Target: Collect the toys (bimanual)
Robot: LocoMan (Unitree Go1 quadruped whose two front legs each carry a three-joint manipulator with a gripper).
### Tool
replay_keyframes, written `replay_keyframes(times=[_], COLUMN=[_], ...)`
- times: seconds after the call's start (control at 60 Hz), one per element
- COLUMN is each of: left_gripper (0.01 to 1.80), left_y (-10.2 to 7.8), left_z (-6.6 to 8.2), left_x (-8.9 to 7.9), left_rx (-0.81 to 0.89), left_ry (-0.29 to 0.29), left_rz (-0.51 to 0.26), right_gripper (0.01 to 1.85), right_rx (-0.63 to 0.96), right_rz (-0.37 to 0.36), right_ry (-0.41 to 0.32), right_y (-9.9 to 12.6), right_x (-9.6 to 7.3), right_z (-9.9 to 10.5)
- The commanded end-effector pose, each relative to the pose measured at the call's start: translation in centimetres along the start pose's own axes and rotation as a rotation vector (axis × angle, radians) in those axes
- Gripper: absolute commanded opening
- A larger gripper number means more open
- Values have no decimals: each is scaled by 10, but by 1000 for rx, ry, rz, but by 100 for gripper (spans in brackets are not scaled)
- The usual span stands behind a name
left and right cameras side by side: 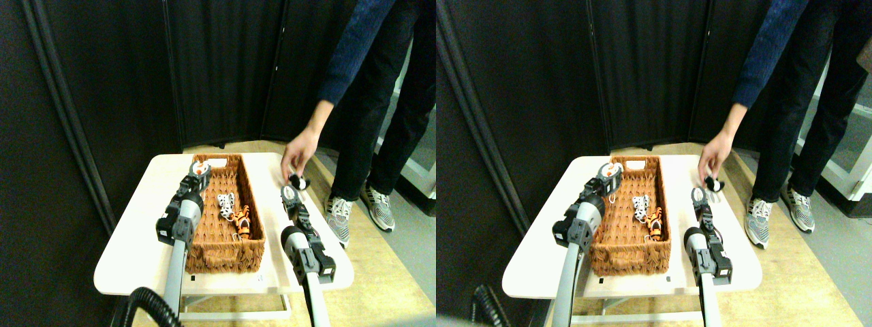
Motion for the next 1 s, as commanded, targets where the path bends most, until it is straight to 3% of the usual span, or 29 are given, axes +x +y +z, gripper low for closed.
replay_keyframes(times=[0.017,0.1,0.25,0.417,0.55,0.667,0.867,1.0], left_gripper=[1,1,1,36,79,94,102,90], left_y=[-6,2,10,11,10,9,-1,-7], left_z=[-14,-26,-28,-22,-18,-12,-6,2], left_x=[5,10,9,5,-1,-4,-13,-18], left_rx=[-33,-52,-40,26,64,112,160,186], left_ry=[3,1,24,25,25,38,55,46], left_rz=[-45,-31,1,30,44,35,25,5], right_gripper=[1,1,1,1,1,1,11,33], right_rx=[23,21,11,11,23,23,13,10], right_rz=[46,47,57,54,43,36,22,8], right_ry=[-14,-9,-8,-22,-3,25,16,30], right_y=[8,8,8,8,9,8,8,8], right_x=[-1,-2,-1,0,1,2,1,1], right_z=[3,4,7,9,6,5,4,5])
